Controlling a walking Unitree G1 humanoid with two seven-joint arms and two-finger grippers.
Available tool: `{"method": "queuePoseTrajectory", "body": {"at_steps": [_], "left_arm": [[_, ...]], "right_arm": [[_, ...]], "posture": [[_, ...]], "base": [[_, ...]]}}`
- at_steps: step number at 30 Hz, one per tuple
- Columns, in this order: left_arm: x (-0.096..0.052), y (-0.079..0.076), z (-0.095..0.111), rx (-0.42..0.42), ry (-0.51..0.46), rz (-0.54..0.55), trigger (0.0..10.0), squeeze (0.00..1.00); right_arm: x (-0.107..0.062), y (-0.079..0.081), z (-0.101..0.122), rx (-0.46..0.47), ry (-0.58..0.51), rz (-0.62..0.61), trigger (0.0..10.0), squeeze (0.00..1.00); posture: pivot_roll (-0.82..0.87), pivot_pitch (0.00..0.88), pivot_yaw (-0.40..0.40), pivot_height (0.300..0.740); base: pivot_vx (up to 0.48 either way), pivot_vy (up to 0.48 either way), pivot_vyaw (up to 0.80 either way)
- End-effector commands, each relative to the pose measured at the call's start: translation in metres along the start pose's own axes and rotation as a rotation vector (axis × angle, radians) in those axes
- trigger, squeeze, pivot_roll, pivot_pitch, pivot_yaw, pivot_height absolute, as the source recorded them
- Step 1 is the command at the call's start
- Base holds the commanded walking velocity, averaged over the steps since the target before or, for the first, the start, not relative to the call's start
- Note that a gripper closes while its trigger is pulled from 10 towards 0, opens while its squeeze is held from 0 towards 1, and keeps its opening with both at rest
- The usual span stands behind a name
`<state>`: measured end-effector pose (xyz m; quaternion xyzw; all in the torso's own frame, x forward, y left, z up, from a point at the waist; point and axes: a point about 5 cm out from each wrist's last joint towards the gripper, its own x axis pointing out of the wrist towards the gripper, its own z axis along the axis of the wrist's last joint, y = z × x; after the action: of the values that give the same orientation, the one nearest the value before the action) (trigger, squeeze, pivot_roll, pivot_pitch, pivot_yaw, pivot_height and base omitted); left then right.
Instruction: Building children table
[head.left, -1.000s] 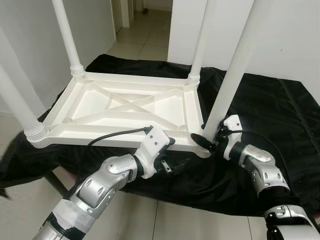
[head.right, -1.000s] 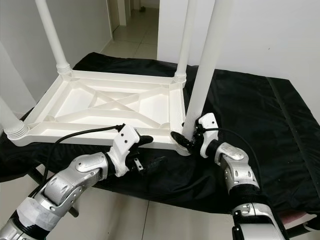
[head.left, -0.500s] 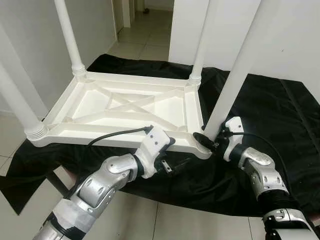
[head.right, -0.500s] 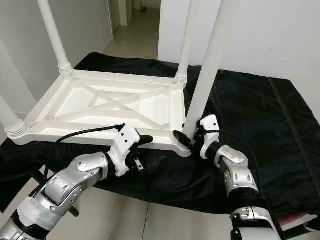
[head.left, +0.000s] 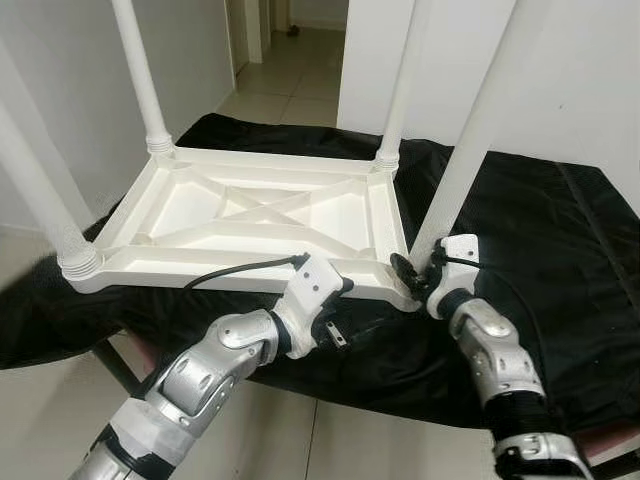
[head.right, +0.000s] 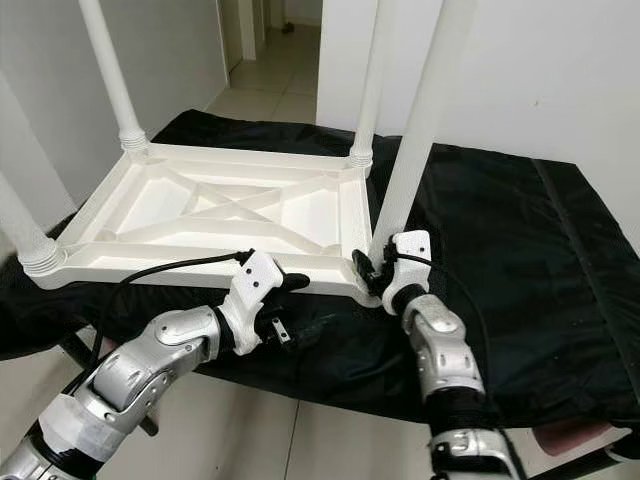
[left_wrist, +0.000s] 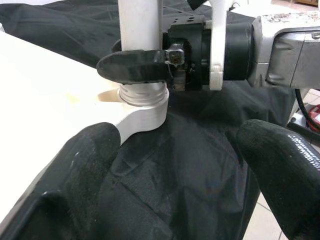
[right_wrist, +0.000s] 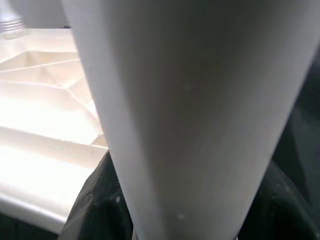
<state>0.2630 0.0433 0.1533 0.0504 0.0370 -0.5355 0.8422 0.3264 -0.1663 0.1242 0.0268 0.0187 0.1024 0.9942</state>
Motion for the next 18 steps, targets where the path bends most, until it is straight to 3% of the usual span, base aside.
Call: {"method": "queuePoseTrajectory", "body": {"at_steps": [1, 6, 12, 13, 14, 15, 18], "left_arm": [[0.0, -0.006, 0.0, 0.002, 0.002, -0.118, 10.0, 0.0], [0.0, -0.007, 0.0, -0.001, 0.002, -0.115, 10.0, 0.0], [-0.001, -0.007, -0.001, -0.011, 0.001, -0.109, 10.0, 0.0], [-0.001, -0.007, -0.001, -0.012, 0.002, -0.109, 10.0, 0.0], [-0.001, -0.007, -0.001, -0.012, 0.002, -0.108, 10.0, 0.0], [-0.002, -0.007, -0.001, -0.011, 0.002, -0.108, 10.0, 0.0], [-0.002, -0.007, -0.001, -0.013, 0.002, -0.104, 10.0, 0.0]], "right_arm": [[-0.009, 0.015, -0.016, 0.122, 0.029, -0.22, 10.0, 0.0], [-0.014, 0.035, -0.015, 0.146, -0.014, -0.389, 10.0, 0.0], [-0.014, 0.053, -0.008, 0.167, -0.037, -0.353, 10.0, 0.0], [-0.015, 0.051, -0.006, 0.171, -0.044, -0.333, 10.0, 0.07], [-0.016, 0.049, -0.004, 0.172, -0.054, -0.324, 10.0, 0.82], [-0.018, 0.049, -0.003, 0.18, -0.06, -0.314, 10.0, 1.0], [-0.019, 0.048, -0.002, 0.176, -0.07, -0.303, 10.0, 1.0]], "posture": [[-0.05, 0.0, -0.028, 0.74], [-0.05, 0.0, -0.031, 0.74], [-0.05, 0.0, -0.032, 0.74], [-0.05, 0.0, -0.03, 0.74], [-0.05, 0.0, -0.032, 0.74], [-0.05, 0.0, -0.032, 0.74], [-0.05, 0.0, -0.032, 0.74]], "base": [[0.0, 0.0, 0.0], [0.0, 0.0, 0.0], [0.0, 0.0, 0.0], [0.0, 0.0, 0.0], [0.0, 0.0, 0.0], [0.0, 0.0, 0.0], [0.0, 0.0, 0.0]]}}
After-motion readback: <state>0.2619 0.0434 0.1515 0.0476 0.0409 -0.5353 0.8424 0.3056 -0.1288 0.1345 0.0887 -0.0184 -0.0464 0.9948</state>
